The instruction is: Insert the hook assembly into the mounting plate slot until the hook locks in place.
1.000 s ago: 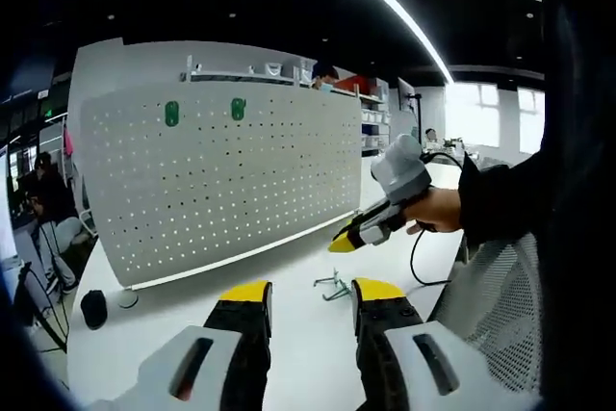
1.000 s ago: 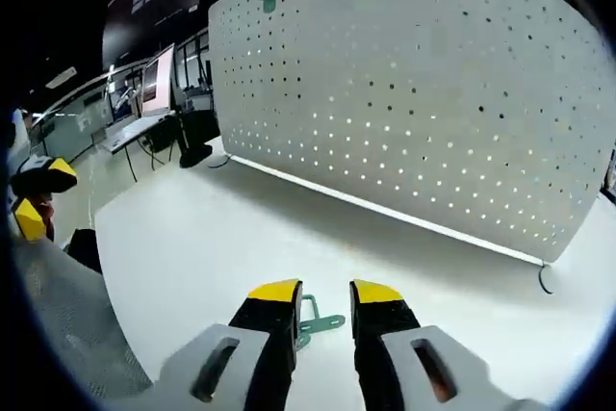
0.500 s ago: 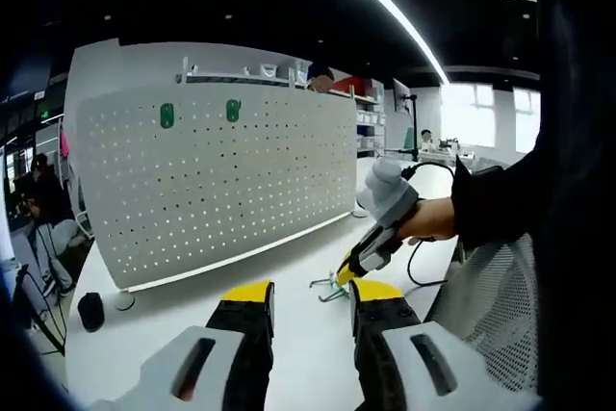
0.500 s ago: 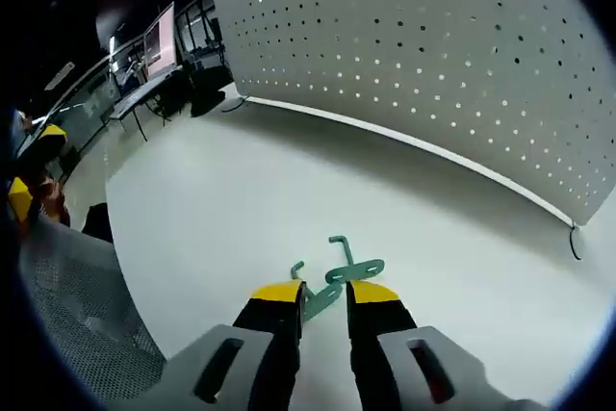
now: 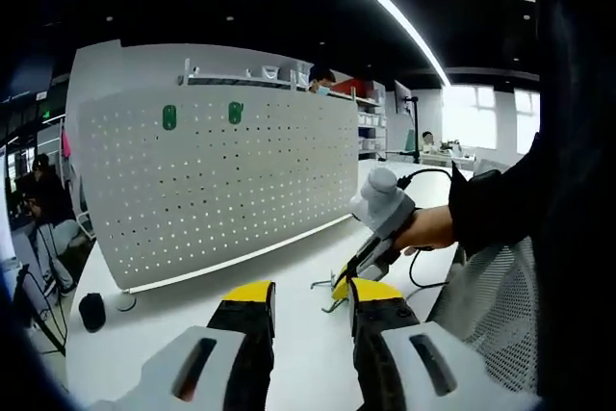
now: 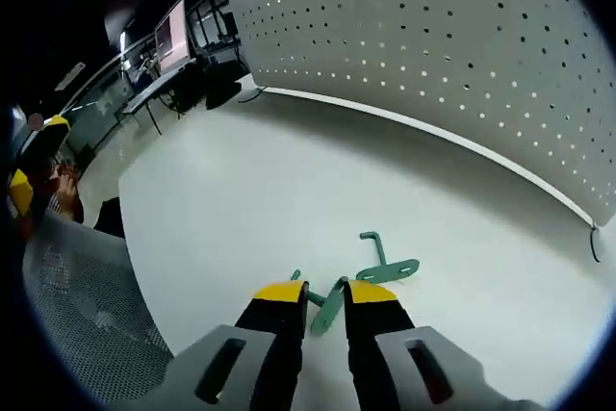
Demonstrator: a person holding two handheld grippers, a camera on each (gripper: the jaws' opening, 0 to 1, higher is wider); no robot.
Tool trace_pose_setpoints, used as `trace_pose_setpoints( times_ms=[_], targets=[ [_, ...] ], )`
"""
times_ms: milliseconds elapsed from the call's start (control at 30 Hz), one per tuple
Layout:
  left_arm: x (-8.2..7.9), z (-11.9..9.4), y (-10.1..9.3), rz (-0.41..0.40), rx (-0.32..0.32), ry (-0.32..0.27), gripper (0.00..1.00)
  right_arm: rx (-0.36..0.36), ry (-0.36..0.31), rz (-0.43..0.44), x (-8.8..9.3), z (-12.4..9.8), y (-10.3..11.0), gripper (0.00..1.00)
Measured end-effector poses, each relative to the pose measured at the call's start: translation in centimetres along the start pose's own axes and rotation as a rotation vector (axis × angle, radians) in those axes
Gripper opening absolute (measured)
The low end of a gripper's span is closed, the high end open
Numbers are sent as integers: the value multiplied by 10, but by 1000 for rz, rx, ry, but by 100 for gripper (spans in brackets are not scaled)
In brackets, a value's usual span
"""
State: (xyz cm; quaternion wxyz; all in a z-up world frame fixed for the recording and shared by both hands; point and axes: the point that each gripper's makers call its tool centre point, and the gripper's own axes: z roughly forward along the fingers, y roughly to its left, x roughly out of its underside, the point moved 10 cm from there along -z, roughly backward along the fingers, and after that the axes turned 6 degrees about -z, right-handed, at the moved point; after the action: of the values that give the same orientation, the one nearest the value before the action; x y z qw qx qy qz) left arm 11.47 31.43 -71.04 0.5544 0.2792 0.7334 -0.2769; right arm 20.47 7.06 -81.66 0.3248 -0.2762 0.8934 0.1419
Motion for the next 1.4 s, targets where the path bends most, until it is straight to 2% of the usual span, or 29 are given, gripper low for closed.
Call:
trace_pose_setpoints(
  times_ms=[233, 600, 733, 900, 1100, 1267, 1333, 1400],
  targets=[
    [0, 0, 1, -1, -3, -2, 31, 46, 20, -109, -2, 3, 2, 7],
    [0, -1, 1, -1, -2, -4, 30, 68, 34, -174, -3, 6, 3, 4],
    [0, -1, 1, -1, -3, -3, 30, 73, 44, -186, -2, 5, 2, 3],
    [0, 0, 0, 0, 0, 1, 30, 68, 47, -142, -3, 1, -1, 2],
    [1, 0, 0, 1, 0, 5, 30, 63, -7, -72, -8, -7, -5, 2],
    [1, 1, 0, 2, 0, 12, 30, -42, -168, 130, -20, -16, -5, 1],
    [1, 1, 0, 1, 1, 16, 30, -63, -231, 162, -25, -20, -5, 1],
    [2, 1, 0, 4, -1, 20, 30, -60, -259, 161, -29, -23, -6, 1]
  ],
)
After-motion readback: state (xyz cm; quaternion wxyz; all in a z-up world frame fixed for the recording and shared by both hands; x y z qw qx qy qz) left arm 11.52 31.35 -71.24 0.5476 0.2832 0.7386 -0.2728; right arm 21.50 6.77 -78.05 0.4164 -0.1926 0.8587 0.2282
